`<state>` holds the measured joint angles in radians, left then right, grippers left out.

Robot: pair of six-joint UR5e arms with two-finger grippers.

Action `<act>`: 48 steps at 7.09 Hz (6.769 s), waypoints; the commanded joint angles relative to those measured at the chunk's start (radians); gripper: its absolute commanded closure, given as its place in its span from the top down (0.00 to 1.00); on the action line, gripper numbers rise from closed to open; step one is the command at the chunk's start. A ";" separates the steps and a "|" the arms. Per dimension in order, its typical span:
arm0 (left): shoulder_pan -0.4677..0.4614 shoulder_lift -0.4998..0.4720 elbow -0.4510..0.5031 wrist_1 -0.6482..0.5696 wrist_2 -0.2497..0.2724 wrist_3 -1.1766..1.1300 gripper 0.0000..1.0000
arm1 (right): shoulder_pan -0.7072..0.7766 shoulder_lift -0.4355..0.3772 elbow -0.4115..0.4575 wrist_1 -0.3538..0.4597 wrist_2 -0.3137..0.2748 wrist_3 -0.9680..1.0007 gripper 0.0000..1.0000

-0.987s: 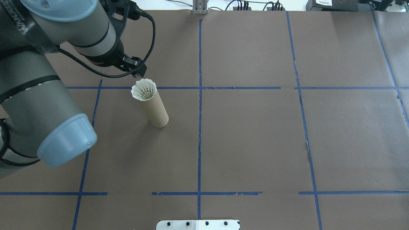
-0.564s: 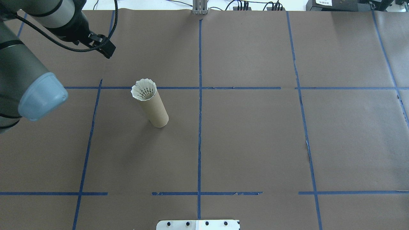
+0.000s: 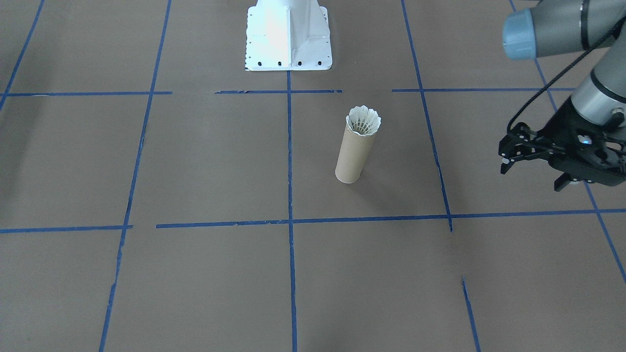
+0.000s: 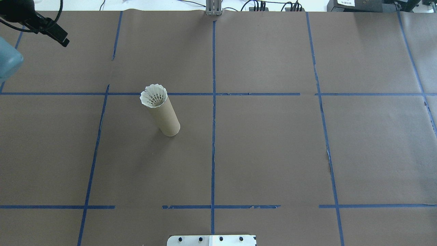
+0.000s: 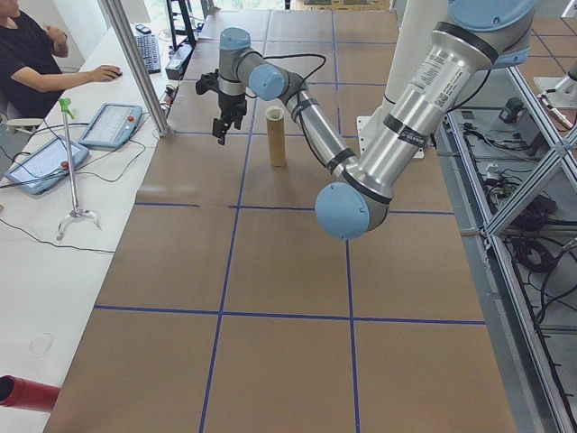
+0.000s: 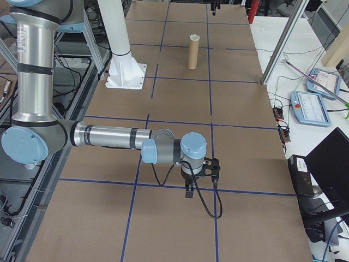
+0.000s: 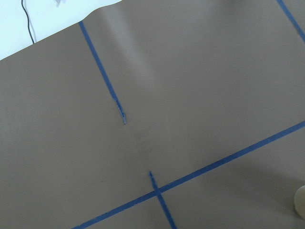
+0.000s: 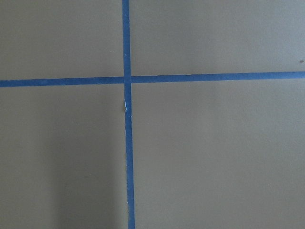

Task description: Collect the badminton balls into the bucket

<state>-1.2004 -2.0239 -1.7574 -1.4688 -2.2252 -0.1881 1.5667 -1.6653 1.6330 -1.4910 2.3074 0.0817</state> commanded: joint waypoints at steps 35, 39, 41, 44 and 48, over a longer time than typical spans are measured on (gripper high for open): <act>-0.337 0.413 0.184 -0.096 -0.131 0.266 1.00 | -0.001 0.001 0.001 0.000 0.000 0.000 1.00; -0.337 0.410 0.184 -0.096 -0.131 0.266 1.00 | -0.001 -0.001 -0.001 0.000 0.001 0.001 1.00; -0.337 0.410 0.180 -0.096 -0.131 0.266 1.00 | 0.001 0.001 -0.001 0.000 0.000 0.000 1.00; -0.337 0.410 0.180 -0.096 -0.131 0.266 1.00 | -0.001 0.001 0.001 0.000 0.000 0.000 1.00; -0.337 0.410 0.182 -0.096 -0.131 0.266 1.00 | -0.001 -0.001 0.001 0.000 0.001 0.000 1.00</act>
<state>-1.5370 -1.6137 -1.5756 -1.5647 -2.3562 0.0782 1.5662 -1.6654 1.6329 -1.4910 2.3074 0.0821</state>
